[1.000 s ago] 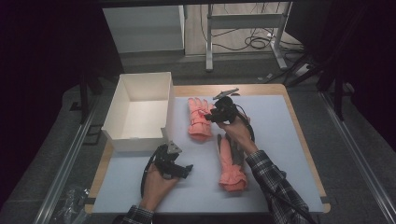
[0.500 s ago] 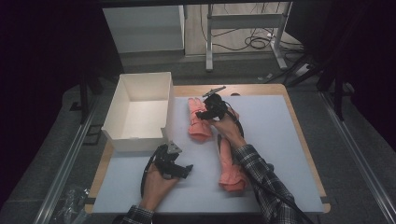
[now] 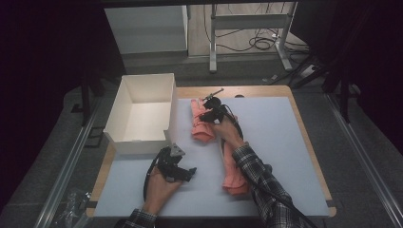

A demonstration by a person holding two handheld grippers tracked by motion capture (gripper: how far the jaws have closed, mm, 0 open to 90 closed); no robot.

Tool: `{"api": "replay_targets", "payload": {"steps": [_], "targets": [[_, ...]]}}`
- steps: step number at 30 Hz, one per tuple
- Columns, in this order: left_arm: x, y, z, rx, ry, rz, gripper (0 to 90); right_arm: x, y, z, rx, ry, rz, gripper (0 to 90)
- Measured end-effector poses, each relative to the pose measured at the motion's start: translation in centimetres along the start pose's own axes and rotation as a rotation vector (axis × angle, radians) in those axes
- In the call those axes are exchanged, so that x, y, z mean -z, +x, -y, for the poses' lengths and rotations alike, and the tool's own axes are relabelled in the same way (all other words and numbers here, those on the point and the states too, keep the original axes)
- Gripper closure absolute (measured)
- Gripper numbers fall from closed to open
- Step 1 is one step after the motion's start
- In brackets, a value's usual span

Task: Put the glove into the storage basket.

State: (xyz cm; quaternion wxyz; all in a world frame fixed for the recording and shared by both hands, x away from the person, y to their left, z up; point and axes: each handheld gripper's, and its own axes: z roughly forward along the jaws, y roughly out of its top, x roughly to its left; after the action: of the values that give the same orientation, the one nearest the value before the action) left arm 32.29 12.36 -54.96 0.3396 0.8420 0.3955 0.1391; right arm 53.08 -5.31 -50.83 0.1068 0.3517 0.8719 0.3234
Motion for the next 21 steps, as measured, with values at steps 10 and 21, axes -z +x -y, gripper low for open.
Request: {"api": "replay_targets", "payload": {"steps": [10,21], "targets": [[0.0,0.0,0.0,-0.002,0.000,0.000,0.0,1.1,0.4,-0.5,0.016,0.009,0.021,85.0],[0.0,0.0,0.0,-0.004,0.002,0.000,0.0,3.6,0.2,-1.0,-0.012,-0.034,-0.036,85.3]]}}
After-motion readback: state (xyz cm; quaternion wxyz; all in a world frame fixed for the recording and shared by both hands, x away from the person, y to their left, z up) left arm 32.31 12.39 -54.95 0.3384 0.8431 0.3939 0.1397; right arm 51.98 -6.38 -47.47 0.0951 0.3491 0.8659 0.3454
